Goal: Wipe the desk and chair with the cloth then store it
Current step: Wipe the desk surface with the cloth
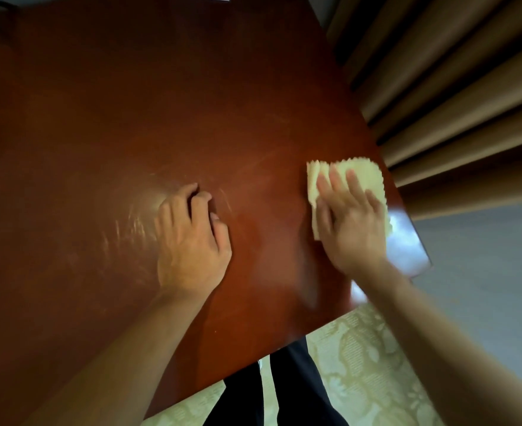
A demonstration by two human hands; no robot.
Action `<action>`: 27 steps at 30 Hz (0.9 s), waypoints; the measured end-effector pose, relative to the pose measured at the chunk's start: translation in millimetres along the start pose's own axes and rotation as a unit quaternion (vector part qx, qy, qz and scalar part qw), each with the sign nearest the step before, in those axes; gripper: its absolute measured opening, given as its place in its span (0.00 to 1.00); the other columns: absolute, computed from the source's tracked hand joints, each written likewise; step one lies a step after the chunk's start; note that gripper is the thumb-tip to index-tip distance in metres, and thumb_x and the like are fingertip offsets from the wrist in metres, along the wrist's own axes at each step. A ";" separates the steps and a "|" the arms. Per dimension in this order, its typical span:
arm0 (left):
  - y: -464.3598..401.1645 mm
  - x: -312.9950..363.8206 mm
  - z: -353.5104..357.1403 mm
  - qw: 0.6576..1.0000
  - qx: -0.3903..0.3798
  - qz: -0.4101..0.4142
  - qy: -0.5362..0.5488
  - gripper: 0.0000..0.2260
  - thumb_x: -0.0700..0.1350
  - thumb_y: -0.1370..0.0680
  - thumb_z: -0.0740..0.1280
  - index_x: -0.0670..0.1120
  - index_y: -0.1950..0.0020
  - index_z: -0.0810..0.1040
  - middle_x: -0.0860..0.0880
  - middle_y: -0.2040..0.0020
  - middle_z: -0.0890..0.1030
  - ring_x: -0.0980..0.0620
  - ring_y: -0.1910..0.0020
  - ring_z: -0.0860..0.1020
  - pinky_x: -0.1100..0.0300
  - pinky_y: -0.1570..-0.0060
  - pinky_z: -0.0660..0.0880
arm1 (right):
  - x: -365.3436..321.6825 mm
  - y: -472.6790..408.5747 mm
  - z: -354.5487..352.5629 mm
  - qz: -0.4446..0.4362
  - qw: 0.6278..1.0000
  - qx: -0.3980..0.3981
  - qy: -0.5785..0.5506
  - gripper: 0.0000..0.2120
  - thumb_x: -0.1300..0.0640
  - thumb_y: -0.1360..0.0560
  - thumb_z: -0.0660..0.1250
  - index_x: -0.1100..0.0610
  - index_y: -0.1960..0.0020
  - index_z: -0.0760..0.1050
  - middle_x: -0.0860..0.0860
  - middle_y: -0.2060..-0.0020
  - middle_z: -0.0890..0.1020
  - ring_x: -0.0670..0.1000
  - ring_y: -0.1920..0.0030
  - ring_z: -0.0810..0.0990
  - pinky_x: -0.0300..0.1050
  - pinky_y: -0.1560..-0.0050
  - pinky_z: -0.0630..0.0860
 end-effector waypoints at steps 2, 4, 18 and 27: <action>0.1 -0.8 0.5 1.000 -0.009 -0.006 -0.002 0.12 0.40 0.23 0.62 0.39 0.41 0.76 0.39 0.37 0.75 0.40 0.39 0.72 0.44 0.40 0.70 | -1.5 -55.0 -4.3 -0.023 0.997 -0.067 0.027 0.24 0.48 0.18 0.48 0.51 0.25 0.67 0.51 0.25 0.68 0.58 0.24 0.63 0.60 0.34 0.67; -1.0 -0.5 1.7 1.000 -0.012 -0.006 -0.001 0.12 0.41 0.23 0.62 0.39 0.41 0.76 0.40 0.37 0.75 0.41 0.38 0.72 0.45 0.39 0.70 | -4.3 -92.7 -5.3 -0.015 0.994 -0.102 0.036 0.22 0.50 0.16 0.49 0.50 0.23 0.62 0.50 0.23 0.63 0.58 0.23 0.60 0.59 0.33 0.65; -0.1 -0.1 0.9 1.000 -0.010 -0.004 -0.005 0.13 0.41 0.23 0.62 0.39 0.41 0.76 0.39 0.37 0.75 0.41 0.39 0.72 0.46 0.41 0.70 | -2.1 -72.5 3.4 0.023 0.998 -0.050 0.037 0.25 0.51 0.19 0.50 0.53 0.23 0.63 0.53 0.24 0.66 0.59 0.23 0.60 0.62 0.28 0.62; -0.4 -1.7 2.5 1.000 -0.020 -0.008 -0.018 0.12 0.40 0.23 0.64 0.40 0.40 0.76 0.40 0.37 0.75 0.43 0.39 0.72 0.48 0.41 0.70 | -24.4 -14.1 10.5 -0.022 0.998 -0.056 0.006 0.26 0.49 0.21 0.50 0.52 0.26 0.70 0.53 0.27 0.70 0.60 0.24 0.63 0.65 0.27 0.60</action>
Point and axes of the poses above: each hand's wrist, its own y-axis away from the middle knuckle, its own z-axis out of the palm, x = y × z, the point moved 8 cm from there along -y, towards the middle knuckle
